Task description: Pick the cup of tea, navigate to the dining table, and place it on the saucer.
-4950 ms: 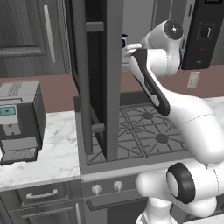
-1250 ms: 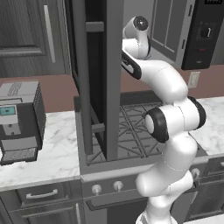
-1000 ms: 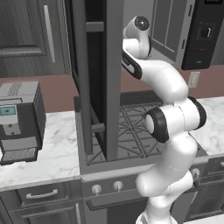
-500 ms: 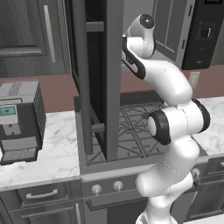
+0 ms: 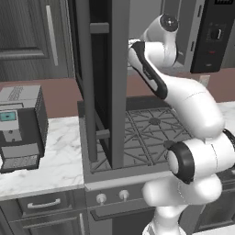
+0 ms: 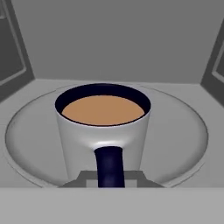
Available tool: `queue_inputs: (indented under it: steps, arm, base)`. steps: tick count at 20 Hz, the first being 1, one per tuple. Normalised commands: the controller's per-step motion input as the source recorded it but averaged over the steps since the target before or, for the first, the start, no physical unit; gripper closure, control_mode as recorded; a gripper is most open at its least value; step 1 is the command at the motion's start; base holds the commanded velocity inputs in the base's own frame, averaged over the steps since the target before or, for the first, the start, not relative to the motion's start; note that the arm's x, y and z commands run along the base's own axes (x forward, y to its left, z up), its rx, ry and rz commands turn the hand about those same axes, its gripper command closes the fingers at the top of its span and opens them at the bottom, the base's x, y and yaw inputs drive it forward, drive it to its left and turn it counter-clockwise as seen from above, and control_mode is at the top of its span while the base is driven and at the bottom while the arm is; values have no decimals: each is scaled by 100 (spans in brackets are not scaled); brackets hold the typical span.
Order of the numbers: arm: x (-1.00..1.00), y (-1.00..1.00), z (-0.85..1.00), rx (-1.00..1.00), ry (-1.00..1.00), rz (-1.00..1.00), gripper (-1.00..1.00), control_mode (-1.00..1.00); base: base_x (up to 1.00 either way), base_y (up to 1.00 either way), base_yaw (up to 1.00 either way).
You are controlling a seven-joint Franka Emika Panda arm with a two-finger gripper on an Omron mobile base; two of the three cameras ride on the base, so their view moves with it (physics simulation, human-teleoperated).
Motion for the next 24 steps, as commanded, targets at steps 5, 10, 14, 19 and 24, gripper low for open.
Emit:
queue_inputs:
  steps: [5,10,14,19,24]
  arm:
    - [-100,-1,11,1,-5,0,100,-100]
    - [-100,-12,29,-2,-2,0,100,-100]
    - [-100,-4,12,-2,0,0,100,-100]
    - [-100,0,1,-2,9,0,100,-100]
    - [-92,0,-4,-5,6,0,100,-100]
  base:
    - [0,0,0]
    - [0,0,0]
    - [0,0,0]
    - [0,0,0]
    - [0,0,0]
